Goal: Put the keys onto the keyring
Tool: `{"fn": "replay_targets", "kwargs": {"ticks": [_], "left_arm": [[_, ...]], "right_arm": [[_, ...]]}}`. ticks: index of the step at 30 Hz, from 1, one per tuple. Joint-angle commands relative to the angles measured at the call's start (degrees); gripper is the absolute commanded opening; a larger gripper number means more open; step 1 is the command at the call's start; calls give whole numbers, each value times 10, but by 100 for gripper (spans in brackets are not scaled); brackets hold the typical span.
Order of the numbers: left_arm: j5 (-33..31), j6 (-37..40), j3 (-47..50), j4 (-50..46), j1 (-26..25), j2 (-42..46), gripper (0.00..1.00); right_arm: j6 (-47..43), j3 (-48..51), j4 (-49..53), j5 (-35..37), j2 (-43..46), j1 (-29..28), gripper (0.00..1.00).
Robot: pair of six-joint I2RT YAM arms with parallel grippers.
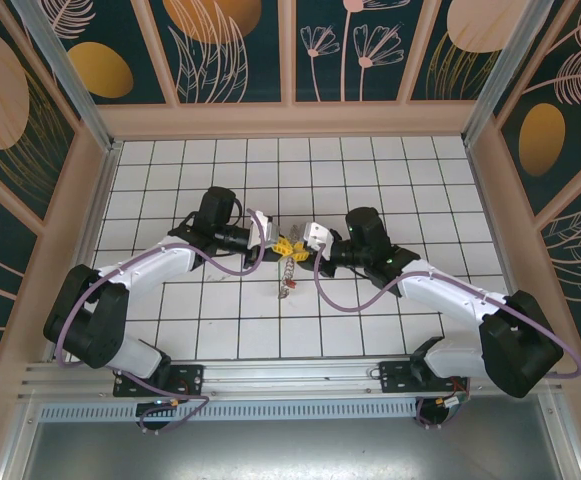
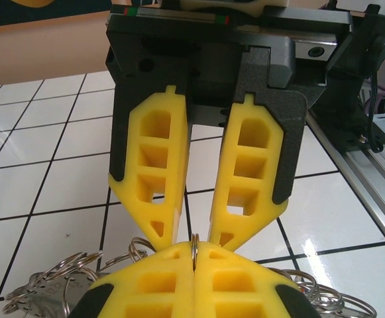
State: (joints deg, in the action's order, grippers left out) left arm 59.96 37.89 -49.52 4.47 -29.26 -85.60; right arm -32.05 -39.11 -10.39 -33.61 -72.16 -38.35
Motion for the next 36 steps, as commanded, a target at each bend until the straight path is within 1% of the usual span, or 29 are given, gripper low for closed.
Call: {"fn": "replay_targets", "kwargs": {"ticks": [1, 2, 6, 8, 12, 14, 17, 20, 23, 26, 29, 31, 34, 36], "left_arm": [[21, -4, -4, 23, -2, 5, 0], [22, -4, -5, 23, -2, 6, 0], [22, -6, -2, 25, -2, 11, 0], [23, -9, 0, 30, -2, 12, 0], [23, -8, -1, 28, -2, 11, 0], [23, -7, -2, 28, -2, 11, 0], [24, -1, -6, 16, -2, 8, 0], [13, 16, -13, -8, -1, 6, 0], [-5, 50, -31, -67, -2, 1, 5], [-19, 73, -47, -114, -1, -5, 11], [-36, 83, -57, -137, -2, -11, 13], [-43, 89, -59, -152, -2, -16, 16], [-59, 103, -87, -182, -2, -24, 18], [-59, 107, -94, -190, -2, -28, 19]], "right_arm": [[12, 3, -40, -33, 13, 3, 19], [10, 2, -35, -32, 10, 3, 17], [-8, -10, 9, -4, -5, 2, 16], [-14, -17, 26, 12, -10, 2, 12], [-19, -12, 15, 16, -2, 2, 10], [-18, -13, 10, 21, 1, 2, 4], [-14, -12, 1, 15, 2, 2, 1], [-11, -13, -1, 24, 5, 1, 0], [-13, -17, 5, 37, 12, 0, 0], [-22, -29, 27, 39, 13, 0, 0], [-27, -43, 50, 39, 8, -1, 0], [-29, -48, 58, 39, 6, -3, 0], [-31, -55, 67, 45, 4, -5, 0], [-30, -60, 71, 47, 1, -7, 0]]}}
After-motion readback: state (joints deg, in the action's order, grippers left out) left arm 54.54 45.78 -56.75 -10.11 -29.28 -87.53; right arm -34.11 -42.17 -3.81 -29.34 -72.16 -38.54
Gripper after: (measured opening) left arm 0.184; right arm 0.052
